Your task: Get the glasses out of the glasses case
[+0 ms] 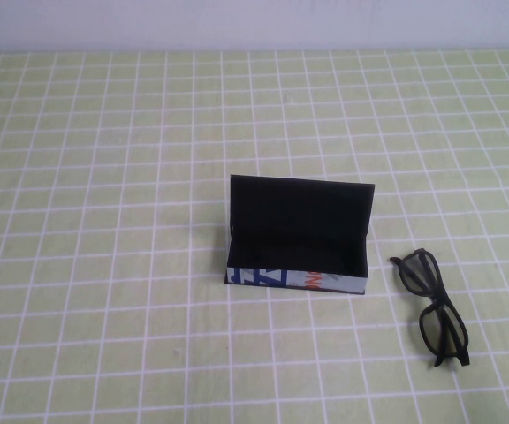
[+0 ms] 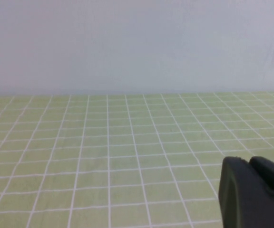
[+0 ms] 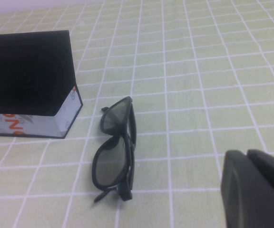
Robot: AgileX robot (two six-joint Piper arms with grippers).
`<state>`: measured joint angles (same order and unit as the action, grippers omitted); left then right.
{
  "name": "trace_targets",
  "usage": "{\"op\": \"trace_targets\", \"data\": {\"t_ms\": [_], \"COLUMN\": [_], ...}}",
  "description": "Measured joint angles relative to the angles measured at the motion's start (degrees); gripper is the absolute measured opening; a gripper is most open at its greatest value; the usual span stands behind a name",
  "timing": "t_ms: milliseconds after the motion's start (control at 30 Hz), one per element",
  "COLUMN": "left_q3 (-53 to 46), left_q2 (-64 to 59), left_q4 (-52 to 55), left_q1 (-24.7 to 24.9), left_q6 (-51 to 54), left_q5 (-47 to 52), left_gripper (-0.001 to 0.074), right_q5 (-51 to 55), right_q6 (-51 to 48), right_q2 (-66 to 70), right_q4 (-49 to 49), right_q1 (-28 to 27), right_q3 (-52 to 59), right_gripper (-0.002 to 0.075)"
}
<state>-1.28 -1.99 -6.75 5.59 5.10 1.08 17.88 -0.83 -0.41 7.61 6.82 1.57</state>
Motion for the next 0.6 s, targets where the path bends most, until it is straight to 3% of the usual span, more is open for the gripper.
{"op": "trace_targets", "data": {"t_ms": [333, 600], "left_q3": [-0.1, -0.1], "left_q2": [2.5, 2.6], "left_q4": [5.1, 5.7], "left_q1": [0.0, 0.0], "left_q6": [-2.5, -2.8], "left_q5": [18.0, 19.1], "left_gripper": [-0.0004, -0.0004], "right_q5": [0.1, 0.1], "right_q6": [0.0, 0.0], "right_q2": [-0.1, -0.1], "right_q4": [0.0, 0.0], "right_q1": [0.0, 0.0], "right_q3": [0.0, 0.0], "right_gripper": [-0.0018, -0.0018]}}
